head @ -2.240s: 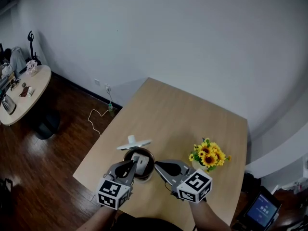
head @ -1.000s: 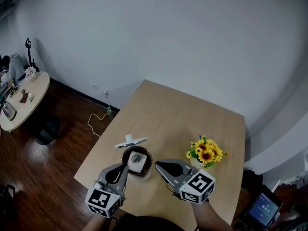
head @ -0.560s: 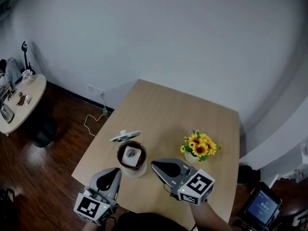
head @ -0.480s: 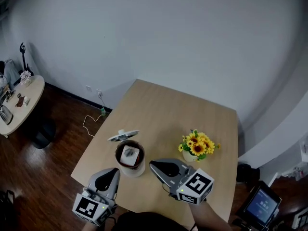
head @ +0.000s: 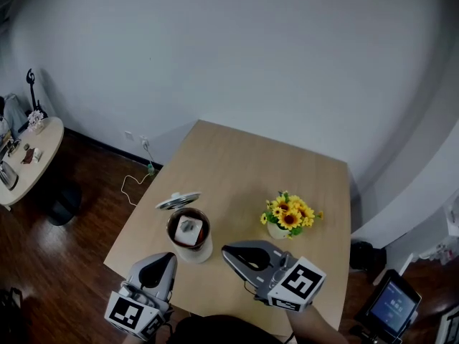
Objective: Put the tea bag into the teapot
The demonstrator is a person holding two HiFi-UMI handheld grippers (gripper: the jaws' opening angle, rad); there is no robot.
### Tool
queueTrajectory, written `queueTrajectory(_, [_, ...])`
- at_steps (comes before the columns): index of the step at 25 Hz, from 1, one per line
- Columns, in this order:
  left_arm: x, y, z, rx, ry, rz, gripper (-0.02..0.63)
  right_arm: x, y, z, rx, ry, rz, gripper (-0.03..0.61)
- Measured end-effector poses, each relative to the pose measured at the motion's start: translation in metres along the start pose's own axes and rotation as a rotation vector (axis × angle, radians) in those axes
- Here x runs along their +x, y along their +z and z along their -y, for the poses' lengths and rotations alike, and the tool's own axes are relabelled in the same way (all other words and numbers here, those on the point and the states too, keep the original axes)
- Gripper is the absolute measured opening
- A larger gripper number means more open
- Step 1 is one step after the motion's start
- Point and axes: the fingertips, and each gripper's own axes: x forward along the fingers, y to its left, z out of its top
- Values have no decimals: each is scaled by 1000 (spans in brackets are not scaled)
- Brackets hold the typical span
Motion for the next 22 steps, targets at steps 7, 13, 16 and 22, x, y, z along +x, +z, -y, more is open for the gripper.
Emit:
queueTrajectory(7, [2,3,6,-11,1,2,5,-3,-4,2,3,-4,-7,2])
queueTrajectory(13, [1,-1,1,-18,14,-14,5,-2,-2,2,10,-6,-5,2])
queueTrajectory(16, [-2,0,1,-23,20,-12,5,0,-2,1,6,3,-8,2])
queueTrajectory(22, [-9,0,-4,-23,32,-21,5,5,1,0,12,6,-10,2])
